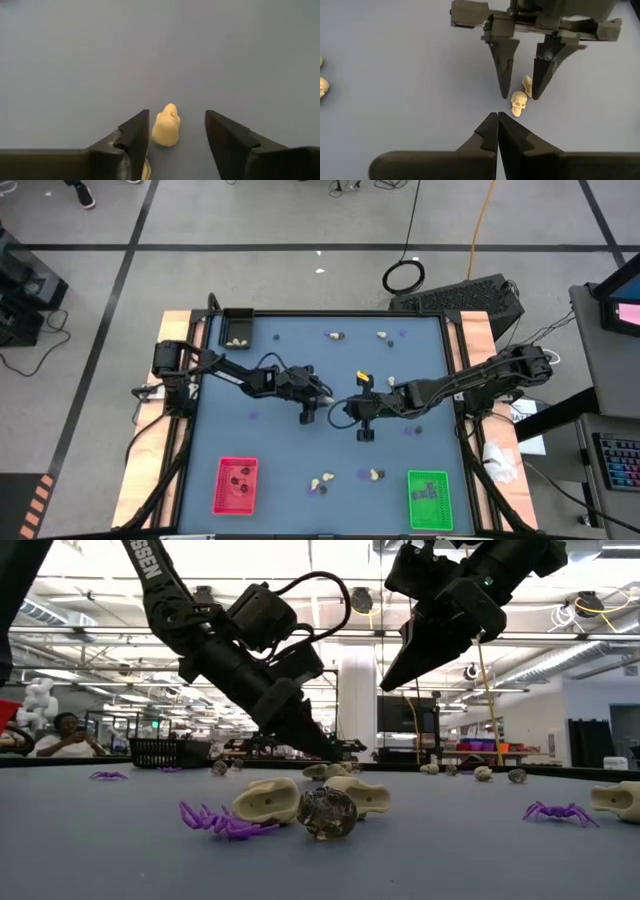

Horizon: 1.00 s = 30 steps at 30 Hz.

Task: Sort Halloween decoration
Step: Put the white skull toy into the black bin

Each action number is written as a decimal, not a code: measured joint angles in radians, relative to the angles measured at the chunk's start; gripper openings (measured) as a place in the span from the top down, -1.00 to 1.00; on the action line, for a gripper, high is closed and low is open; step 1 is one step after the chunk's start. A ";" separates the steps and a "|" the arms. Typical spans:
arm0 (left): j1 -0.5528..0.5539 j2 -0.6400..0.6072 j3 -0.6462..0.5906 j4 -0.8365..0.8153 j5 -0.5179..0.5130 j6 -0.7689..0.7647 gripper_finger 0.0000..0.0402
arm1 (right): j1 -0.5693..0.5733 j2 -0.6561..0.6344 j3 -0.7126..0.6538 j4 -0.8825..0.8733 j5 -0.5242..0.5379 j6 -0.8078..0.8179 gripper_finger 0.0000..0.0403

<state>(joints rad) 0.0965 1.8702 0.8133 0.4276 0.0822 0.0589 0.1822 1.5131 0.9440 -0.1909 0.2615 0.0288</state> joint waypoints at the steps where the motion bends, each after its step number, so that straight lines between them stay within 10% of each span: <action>1: 0.000 0.004 0.006 -0.007 0.000 0.001 -0.01 | 0.000 0.000 0.000 0.000 0.000 0.000 1.00; 30: -0.031 0.072 0.056 -0.124 -0.007 0.104 0.20 | 0.000 0.000 0.000 0.037 -0.001 -0.019 1.00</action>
<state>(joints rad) 0.0655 1.9419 0.8692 0.3039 0.0754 0.1629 0.1825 1.5131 0.9443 -0.1540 0.2607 0.0101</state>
